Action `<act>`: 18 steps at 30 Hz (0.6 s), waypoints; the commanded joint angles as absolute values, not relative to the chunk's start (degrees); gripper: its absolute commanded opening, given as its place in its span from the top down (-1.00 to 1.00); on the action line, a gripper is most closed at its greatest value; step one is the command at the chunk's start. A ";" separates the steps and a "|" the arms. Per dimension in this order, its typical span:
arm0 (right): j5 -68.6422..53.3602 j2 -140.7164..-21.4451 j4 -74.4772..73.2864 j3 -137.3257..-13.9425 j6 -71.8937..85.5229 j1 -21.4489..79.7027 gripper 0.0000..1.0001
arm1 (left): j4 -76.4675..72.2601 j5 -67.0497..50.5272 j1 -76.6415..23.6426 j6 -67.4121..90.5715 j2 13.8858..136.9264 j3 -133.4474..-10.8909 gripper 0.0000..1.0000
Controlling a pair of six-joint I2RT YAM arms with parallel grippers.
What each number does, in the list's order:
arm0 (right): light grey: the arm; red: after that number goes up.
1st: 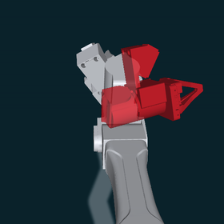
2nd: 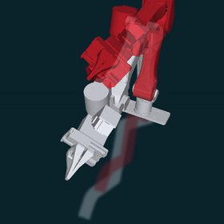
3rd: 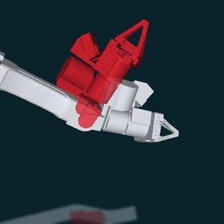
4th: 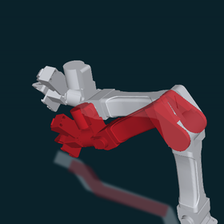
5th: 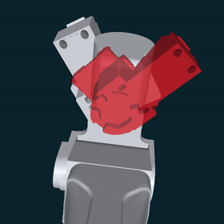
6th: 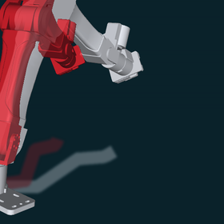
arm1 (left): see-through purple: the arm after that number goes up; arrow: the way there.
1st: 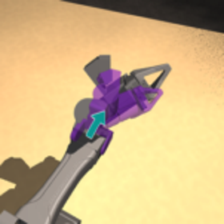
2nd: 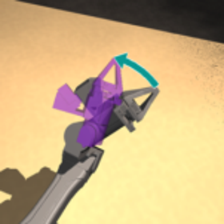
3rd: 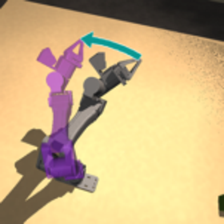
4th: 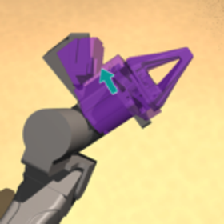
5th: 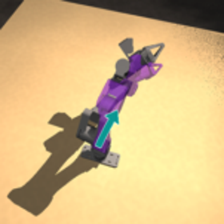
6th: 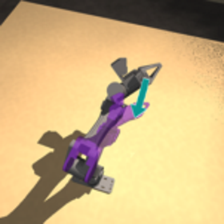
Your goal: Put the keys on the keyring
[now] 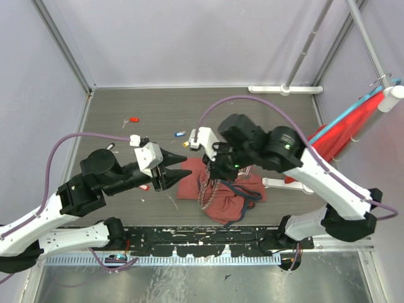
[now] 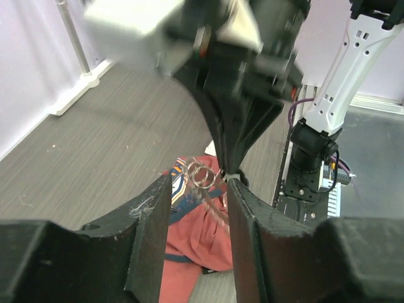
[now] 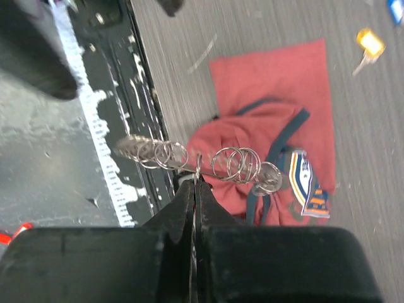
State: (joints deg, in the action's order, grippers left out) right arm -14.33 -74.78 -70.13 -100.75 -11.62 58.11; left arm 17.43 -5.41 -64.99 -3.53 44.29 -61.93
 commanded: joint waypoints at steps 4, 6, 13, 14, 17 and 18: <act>-4.18 -75.12 -73.83 -103.81 -9.34 60.42 0.99 | 17.54 -5.70 -64.95 -1.54 42.15 -59.61 0.11; -4.72 -74.93 -73.64 -104.02 -9.77 60.38 0.99 | 17.19 -6.30 -64.95 -1.18 41.41 -58.52 0.12; -11.42 -74.88 -72.89 -103.66 -11.96 60.40 0.99 | 15.37 -11.57 -65.03 -1.38 43.09 -57.74 0.14; -12.44 -74.89 -72.94 -103.67 -12.34 60.54 0.99 | 15.21 -12.00 -65.02 -1.55 43.53 -57.88 0.14; -14.97 -74.42 -72.14 -103.88 -12.82 60.88 0.99 | 15.04 -13.85 -64.98 -2.17 45.25 -58.49 0.16; -15.58 -74.22 -71.75 -103.81 -12.83 60.98 0.99 | 15.02 -14.70 -64.95 -2.33 45.67 -58.72 0.17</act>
